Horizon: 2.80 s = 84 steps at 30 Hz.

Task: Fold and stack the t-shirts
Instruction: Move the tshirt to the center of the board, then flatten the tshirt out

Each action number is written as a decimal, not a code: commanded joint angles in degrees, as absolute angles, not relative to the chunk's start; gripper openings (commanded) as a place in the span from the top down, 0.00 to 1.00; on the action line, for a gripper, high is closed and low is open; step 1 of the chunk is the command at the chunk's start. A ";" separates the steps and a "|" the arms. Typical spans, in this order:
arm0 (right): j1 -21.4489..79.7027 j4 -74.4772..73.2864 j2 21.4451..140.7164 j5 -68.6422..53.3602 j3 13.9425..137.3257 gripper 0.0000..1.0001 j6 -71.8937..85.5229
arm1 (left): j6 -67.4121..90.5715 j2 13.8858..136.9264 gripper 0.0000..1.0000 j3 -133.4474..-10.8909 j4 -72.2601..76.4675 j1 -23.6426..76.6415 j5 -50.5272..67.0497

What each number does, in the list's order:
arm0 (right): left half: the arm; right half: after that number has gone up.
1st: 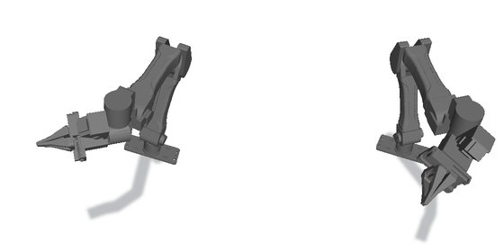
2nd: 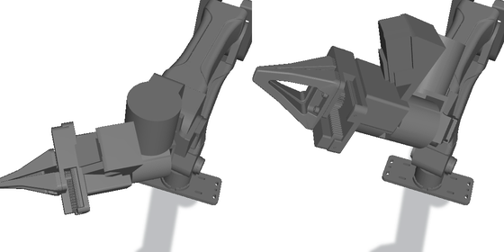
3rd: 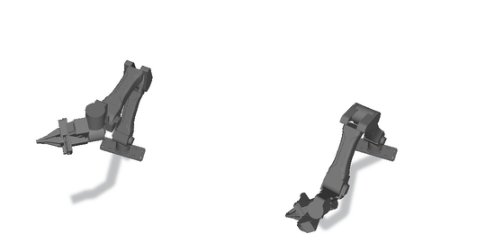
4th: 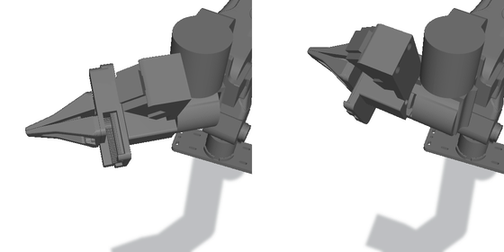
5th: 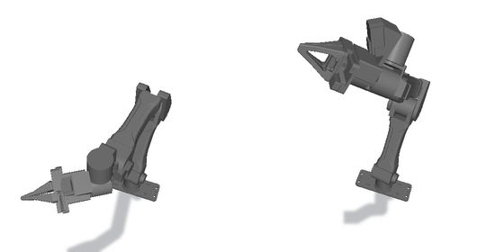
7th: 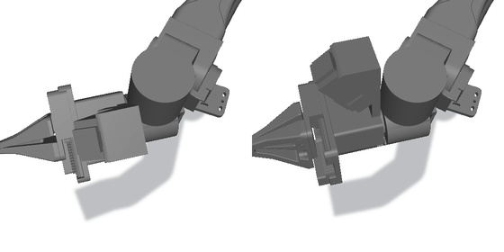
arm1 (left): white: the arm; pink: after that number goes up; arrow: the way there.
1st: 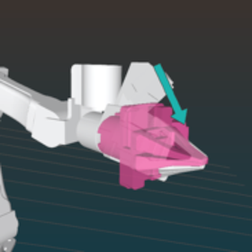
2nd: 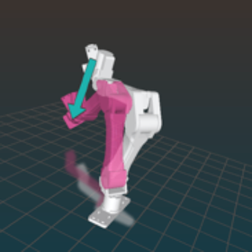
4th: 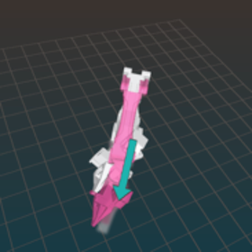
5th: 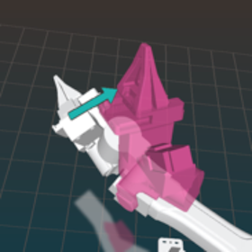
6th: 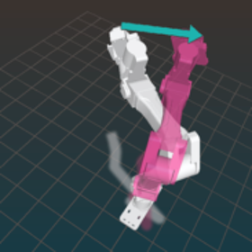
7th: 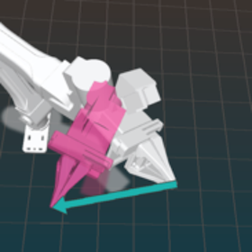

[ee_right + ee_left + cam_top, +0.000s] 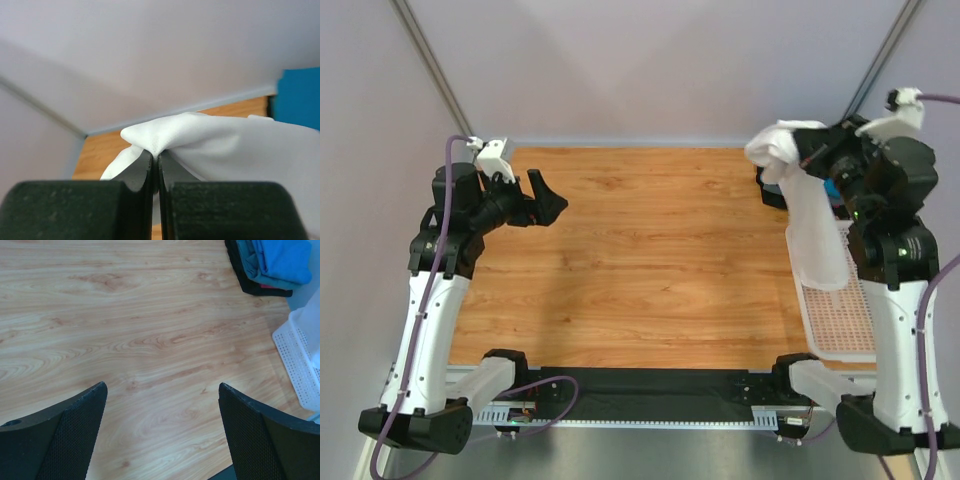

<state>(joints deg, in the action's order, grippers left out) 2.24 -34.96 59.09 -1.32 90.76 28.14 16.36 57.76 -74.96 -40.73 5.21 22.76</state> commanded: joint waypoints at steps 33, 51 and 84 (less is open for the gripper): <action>42.64 -40.60 93.81 -8.70 77.61 0.14 34.72 | 49.39 34.81 0.06 -40.97 -40.97 5.36 20.21; 33.66 -46.49 74.54 -3.69 65.41 0.14 32.52 | 52.56 57.39 0.08 -29.64 -15.76 30.32 6.42; 33.66 -37.89 84.02 -0.09 66.36 0.30 35.94 | 47.91 61.00 1.00 -56.28 -36.10 38.32 -7.72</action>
<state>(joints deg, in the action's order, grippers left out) 33.47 -43.24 83.96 -2.17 65.32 33.87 53.23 65.10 -43.31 -27.00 38.61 0.78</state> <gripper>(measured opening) 0.707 0.009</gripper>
